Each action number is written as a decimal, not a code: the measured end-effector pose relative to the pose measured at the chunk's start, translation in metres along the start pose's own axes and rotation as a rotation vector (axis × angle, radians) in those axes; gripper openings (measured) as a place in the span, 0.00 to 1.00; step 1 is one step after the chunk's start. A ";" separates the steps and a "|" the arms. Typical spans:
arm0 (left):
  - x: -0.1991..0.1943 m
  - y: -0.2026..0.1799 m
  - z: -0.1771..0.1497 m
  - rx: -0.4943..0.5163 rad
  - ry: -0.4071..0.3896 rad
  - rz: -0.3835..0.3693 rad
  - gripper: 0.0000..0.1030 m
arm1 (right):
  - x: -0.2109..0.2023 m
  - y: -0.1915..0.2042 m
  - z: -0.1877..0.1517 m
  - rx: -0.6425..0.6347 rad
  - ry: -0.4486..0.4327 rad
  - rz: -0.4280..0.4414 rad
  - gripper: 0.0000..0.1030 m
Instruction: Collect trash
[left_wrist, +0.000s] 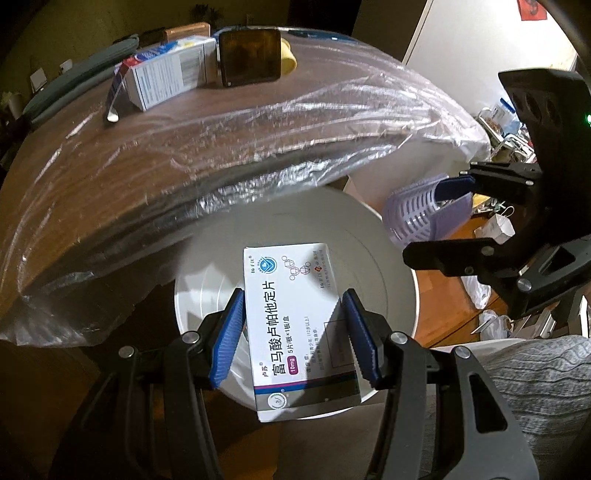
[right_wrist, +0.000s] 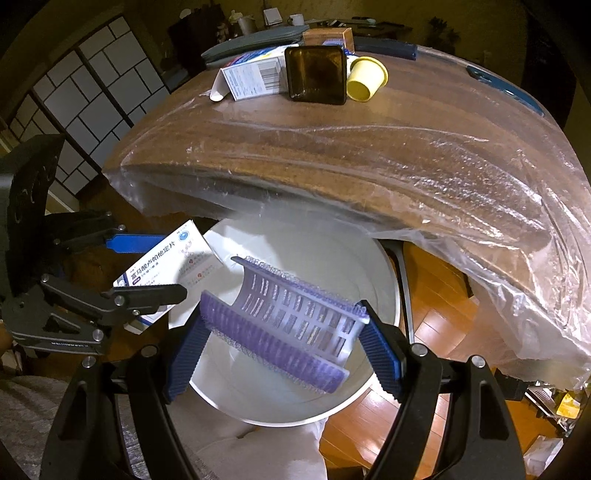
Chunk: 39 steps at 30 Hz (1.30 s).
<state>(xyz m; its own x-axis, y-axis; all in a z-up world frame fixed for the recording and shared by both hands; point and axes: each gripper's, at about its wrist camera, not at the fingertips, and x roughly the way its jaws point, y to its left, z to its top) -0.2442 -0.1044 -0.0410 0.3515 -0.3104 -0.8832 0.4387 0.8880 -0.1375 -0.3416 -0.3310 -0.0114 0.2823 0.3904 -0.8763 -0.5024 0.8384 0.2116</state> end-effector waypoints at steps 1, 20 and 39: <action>0.003 0.000 -0.001 0.000 0.005 0.002 0.53 | 0.003 0.000 0.001 -0.001 0.004 0.000 0.75; 0.040 -0.009 -0.003 0.002 0.065 0.022 0.53 | 0.041 0.002 0.000 -0.023 0.068 -0.023 0.75; 0.070 -0.016 -0.015 -0.003 0.113 0.025 0.53 | 0.064 0.007 -0.004 -0.010 0.105 -0.060 0.75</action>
<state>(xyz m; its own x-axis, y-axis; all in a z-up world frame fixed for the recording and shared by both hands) -0.2389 -0.1358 -0.1075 0.2667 -0.2482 -0.9313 0.4283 0.8961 -0.1162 -0.3301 -0.3014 -0.0677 0.2253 0.2970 -0.9279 -0.4955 0.8550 0.1534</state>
